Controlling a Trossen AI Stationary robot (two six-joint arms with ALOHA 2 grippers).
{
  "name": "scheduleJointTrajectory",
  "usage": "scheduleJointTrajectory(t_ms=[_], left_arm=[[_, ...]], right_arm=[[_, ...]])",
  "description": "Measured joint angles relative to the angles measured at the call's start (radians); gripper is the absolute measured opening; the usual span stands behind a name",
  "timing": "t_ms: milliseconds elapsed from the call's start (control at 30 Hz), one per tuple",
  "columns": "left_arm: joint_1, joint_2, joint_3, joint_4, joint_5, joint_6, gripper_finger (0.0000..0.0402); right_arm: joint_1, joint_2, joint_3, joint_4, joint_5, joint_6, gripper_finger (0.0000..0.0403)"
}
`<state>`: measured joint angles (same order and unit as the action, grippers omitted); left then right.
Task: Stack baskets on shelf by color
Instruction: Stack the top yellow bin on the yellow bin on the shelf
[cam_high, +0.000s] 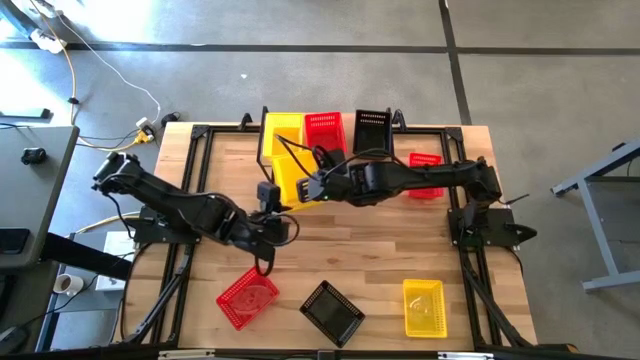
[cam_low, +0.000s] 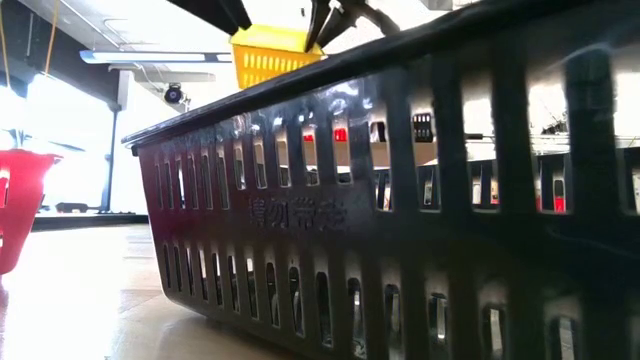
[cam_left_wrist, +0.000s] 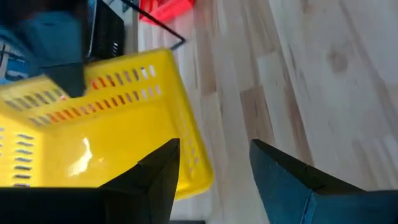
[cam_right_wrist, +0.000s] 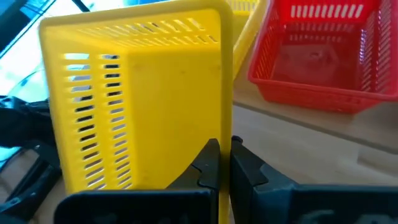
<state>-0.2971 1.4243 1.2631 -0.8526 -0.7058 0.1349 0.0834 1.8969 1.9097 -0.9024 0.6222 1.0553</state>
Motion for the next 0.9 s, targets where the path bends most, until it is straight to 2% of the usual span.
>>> scheduleJointTrajectory(t_ms=[500,600,900], left_arm=[[0.056,0.035,0.000,-0.019,-0.072,-0.045,0.0177],[0.071,0.035,0.000,-0.019,-0.051,-0.045,0.0153],[0.076,0.035,0.000,-0.019,-0.035,-0.030,0.0046]], right_arm=[[0.023,0.000,0.042,0.024,-0.029,-0.035,0.0000],[0.023,0.000,0.042,0.023,-0.026,-0.036,0.0000],[0.018,0.000,0.042,0.025,-0.039,-0.082,0.0000]])
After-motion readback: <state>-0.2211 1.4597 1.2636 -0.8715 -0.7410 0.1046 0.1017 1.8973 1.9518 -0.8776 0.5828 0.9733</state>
